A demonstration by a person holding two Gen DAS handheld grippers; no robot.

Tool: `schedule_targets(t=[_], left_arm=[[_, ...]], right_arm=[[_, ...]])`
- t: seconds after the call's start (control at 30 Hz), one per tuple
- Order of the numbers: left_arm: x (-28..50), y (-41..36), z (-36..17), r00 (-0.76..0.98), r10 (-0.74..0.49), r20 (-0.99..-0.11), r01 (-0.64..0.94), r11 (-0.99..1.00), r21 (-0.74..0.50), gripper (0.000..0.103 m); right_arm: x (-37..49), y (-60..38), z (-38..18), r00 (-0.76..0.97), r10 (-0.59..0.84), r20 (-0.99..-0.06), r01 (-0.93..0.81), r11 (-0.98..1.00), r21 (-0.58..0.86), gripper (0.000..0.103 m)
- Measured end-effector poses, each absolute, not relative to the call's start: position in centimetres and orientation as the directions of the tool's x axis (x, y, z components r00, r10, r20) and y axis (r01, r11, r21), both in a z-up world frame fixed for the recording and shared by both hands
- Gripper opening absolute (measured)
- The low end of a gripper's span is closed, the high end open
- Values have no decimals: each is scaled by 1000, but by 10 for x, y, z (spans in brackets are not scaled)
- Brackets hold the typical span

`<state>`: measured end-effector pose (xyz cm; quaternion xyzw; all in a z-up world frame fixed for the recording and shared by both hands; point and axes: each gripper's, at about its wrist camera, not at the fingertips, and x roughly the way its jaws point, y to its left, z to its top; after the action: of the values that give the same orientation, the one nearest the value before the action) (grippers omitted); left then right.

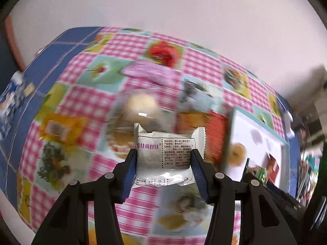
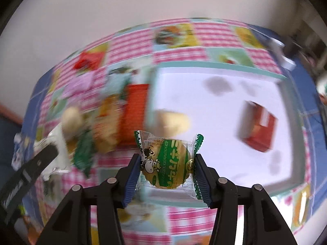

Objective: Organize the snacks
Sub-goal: 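Carry the white pouch and green biscuit into the tray with both tools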

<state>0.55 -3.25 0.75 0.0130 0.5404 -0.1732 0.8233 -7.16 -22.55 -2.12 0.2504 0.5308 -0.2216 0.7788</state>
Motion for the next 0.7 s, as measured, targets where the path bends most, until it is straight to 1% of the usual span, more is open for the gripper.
schedule_targets(t=[0.1, 0.23, 0.43, 0.53, 0.63, 0.7], left_arm=[[-6, -64, 7, 333, -286, -898, 367, 917, -156, 54], [-20, -101, 2, 302, -302, -904, 448, 882, -145, 54], [-43, -153, -12, 252, -302, -919, 551, 826, -121, 54], [-54, -175, -23, 227, -290, -930, 596, 796, -103, 55], [-58, -185, -34, 220, -267, -938, 611, 788, -80, 55], [-57, -187, -41, 207, -254, -945, 610, 788, -79, 55]], right_arm=[[-95, -252, -22, 312, -124, -942, 684, 717, 132, 55], [-121, -277, -24, 298, -150, -943, 738, 662, 128, 56], [-149, -303, -31, 275, -153, -949, 799, 586, 137, 57], [-153, -308, -36, 268, -131, -954, 807, 572, 148, 57], [-152, -308, -43, 235, -131, -963, 813, 570, 121, 57], [-153, -310, -48, 233, -108, -966, 812, 569, 132, 57]])
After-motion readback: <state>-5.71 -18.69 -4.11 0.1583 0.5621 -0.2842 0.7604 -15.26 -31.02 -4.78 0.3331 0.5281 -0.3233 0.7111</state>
